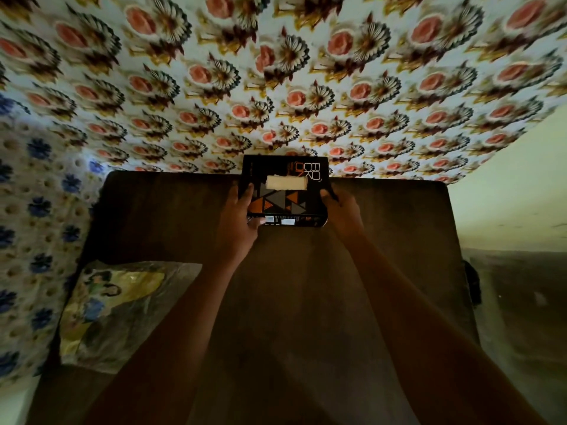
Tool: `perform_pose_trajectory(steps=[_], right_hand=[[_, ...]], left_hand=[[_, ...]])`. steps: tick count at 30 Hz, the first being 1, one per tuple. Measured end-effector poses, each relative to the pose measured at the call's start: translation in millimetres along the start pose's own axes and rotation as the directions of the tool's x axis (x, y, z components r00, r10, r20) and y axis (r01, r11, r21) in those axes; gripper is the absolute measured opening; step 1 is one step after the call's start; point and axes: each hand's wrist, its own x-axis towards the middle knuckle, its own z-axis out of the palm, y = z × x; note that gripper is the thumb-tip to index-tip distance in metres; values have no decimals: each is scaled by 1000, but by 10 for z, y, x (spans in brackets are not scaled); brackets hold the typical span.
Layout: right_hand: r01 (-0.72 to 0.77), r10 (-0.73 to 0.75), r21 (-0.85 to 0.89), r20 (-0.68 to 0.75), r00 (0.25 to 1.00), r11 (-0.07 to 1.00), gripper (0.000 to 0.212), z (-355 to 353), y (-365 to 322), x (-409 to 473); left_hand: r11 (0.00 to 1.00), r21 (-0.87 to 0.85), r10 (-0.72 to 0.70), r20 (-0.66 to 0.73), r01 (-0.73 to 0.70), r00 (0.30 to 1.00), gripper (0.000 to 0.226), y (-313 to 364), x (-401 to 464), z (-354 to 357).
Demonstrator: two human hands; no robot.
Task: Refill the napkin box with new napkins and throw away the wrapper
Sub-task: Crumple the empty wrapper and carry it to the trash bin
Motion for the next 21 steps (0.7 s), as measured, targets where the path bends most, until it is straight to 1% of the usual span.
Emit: perform_pose_trajectory(steps=[3,5,7,9,11,13,16,18,21], right_hand=[[-9,12,40,-63,998,999,24,-36,97,-200],[-54,66,103,-108,992,993,32,-40,144,-456],[-127,148,155,-134,980,980,35,5,241,-609],[-163,186,155,-144,972,974,27,56,291,-826],[-115,136,146,-143,980,983,10,129,232,-1140],[-53,73,165,-119,990,985,15,232,167,-1392],[-23,34,159,-66,997,987,13,475,68,-1741],[4,3,200,-35,999,980,13,647,16,-1902],[14,-9,222,-25,1000,975,12,1046,-101,-2208]], left_hand=[[998,-60,-25,-131,17,991,71,151,-276,-69],[988,-153,-42,-205,11,978,65,257,-577,-161],[967,-252,-78,-205,24,976,58,308,-768,-159],[940,-339,-111,-197,39,974,50,328,-980,-153],[906,-422,-121,-204,24,971,44,304,-1226,-217],[875,-483,-144,-209,26,967,39,267,-1397,-268],[833,-551,-188,-210,42,959,32,86,-1656,-397],[795,-602,-227,-189,70,955,28,-58,-1806,-471],[760,-642,-270,-167,103,948,25,-430,-2061,-703]])
